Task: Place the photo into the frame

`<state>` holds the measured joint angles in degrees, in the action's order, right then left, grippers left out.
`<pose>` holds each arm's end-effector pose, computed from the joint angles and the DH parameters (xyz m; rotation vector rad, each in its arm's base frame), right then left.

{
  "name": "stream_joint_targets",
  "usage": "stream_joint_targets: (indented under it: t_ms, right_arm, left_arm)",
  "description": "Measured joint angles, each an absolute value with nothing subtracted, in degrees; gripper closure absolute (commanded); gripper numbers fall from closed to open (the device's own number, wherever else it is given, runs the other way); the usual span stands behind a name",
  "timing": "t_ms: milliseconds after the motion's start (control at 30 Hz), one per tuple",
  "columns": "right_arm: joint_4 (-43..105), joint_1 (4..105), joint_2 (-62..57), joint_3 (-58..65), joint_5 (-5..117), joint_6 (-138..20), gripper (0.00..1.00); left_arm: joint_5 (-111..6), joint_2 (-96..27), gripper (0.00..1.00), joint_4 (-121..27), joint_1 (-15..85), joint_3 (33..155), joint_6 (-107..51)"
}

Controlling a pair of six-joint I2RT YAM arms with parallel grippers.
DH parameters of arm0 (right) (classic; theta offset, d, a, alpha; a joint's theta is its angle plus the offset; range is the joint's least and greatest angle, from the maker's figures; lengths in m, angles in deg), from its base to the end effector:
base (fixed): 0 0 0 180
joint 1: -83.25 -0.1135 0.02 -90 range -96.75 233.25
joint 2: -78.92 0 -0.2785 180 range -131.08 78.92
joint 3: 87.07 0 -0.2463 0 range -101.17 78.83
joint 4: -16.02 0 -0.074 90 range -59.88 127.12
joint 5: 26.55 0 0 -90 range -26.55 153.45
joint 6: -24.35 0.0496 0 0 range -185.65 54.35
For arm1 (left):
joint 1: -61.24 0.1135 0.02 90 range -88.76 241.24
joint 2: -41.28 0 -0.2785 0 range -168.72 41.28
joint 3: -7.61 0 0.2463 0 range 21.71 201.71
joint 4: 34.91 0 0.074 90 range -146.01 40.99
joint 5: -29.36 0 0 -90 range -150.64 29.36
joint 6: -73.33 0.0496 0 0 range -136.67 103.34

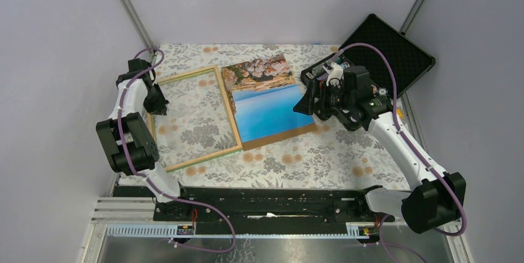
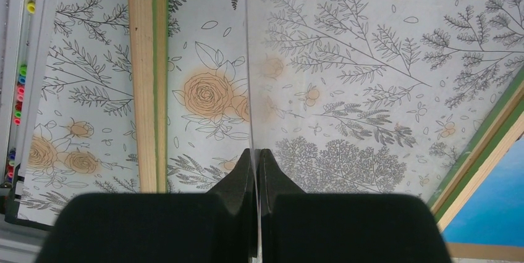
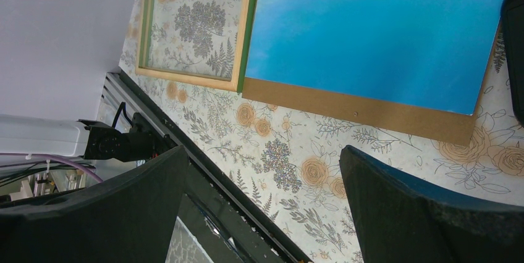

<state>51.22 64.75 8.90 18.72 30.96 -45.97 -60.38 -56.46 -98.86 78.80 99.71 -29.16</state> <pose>0.2474 0.1109 0.3336 -0.3317 2.1505 0.9884 0.3297 0.1041 0.2494 -0.7210 2.6905 0.0159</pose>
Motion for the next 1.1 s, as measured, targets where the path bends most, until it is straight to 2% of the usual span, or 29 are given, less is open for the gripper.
stream_joint_targets:
  t_ms: [100,267,467,600,633,833,1100]
  right_arm:
    - [51.2,64.7,8.9,18.7,31.0,-46.0,0.0]
    - [51.2,64.7,8.9,18.7,31.0,-46.0,0.0]
    - [51.2,64.6,8.9,18.7,31.0,-46.0,0.0]
    - [51.2,64.6,8.9,18.8,31.0,-46.0,0.0]
    - [51.2,64.6,8.9,18.8,31.0,-46.0,0.0]
    - [51.2,64.6,8.9,19.0,31.0,-46.0,0.0]
    - [51.2,64.6,8.9,19.0,31.3,-46.0,0.0]
  left_arm:
    - [-59.8,-56.4,0.99,-98.7,78.8,99.6,-29.2]
    - [-59.9,-55.6,0.57,-98.5,78.8,99.4,-29.5]
    - [-64.6,-53.7,0.27,-98.4,78.9,99.5,-30.6]
    - [-74.0,-51.8,0.1,-98.6,76.0,101.0,-31.6]
    - [-76.4,-51.0,0.03,-98.4,75.1,101.3,-31.6]
    - [-88.0,-45.7,0.01,-98.2,68.9,105.0,-33.6]
    - [-86.9,-42.6,0.01,-97.5,68.5,105.6,-34.4]
